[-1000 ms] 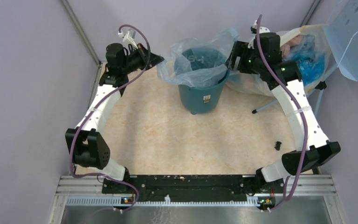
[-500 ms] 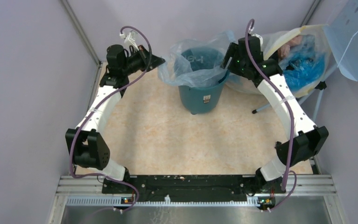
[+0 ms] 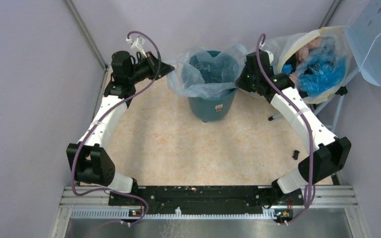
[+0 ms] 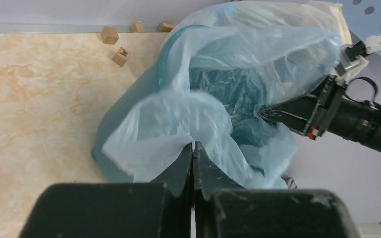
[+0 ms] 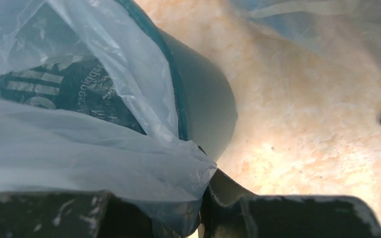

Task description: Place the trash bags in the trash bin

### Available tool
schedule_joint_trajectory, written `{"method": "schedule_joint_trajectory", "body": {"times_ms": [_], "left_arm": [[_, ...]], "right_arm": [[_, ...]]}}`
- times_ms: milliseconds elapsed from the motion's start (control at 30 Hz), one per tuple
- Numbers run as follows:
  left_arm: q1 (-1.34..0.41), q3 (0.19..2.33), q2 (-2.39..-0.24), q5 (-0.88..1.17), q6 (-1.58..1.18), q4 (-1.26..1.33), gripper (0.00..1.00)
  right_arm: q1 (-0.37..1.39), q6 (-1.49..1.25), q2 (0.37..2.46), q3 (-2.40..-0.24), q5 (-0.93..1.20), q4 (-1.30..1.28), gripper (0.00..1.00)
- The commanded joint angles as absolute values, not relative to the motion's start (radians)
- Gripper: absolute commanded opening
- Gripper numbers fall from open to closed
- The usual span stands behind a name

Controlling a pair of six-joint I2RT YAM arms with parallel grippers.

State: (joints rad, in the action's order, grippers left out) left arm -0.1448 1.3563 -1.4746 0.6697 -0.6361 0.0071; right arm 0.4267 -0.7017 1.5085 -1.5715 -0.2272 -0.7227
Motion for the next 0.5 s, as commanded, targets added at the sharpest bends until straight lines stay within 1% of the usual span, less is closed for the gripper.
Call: {"method": "schedule_joint_trajectory", "body": {"times_ms": [0,33,67,167,267,367,400,467], "left_arm": [[-0.142,1.410,-1.441,0.642,-0.564,-0.069,0.00],[-0.139,1.423,-1.441,0.634,-0.552,-0.089,0.00],[-0.137,1.433,-1.442,0.617,-0.542,-0.109,0.00],[-0.131,1.439,-1.447,0.586,-0.517,-0.128,0.00],[-0.123,1.436,-1.461,0.591,-0.521,-0.124,0.00],[-0.123,1.434,-1.476,0.613,-0.527,-0.120,0.00],[-0.123,1.432,-1.475,0.617,-0.529,-0.117,0.00],[-0.123,1.429,-1.471,0.621,-0.533,-0.106,0.00]], "right_arm": [[0.539,-0.746,1.437,-1.581,-0.233,-0.713,0.18],[0.568,-0.768,1.431,-1.583,-0.265,-0.725,0.20],[0.597,-0.801,1.423,-1.580,-0.294,-0.736,0.23],[0.650,-0.919,1.393,-1.534,-0.307,-0.699,0.27],[0.666,-0.988,1.382,-1.514,-0.304,-0.668,0.27],[0.678,-1.053,1.374,-1.525,-0.323,-0.681,0.23],[0.684,-1.071,1.364,-1.519,-0.324,-0.677,0.23],[0.691,-1.088,1.341,-1.505,-0.327,-0.661,0.29]]}}
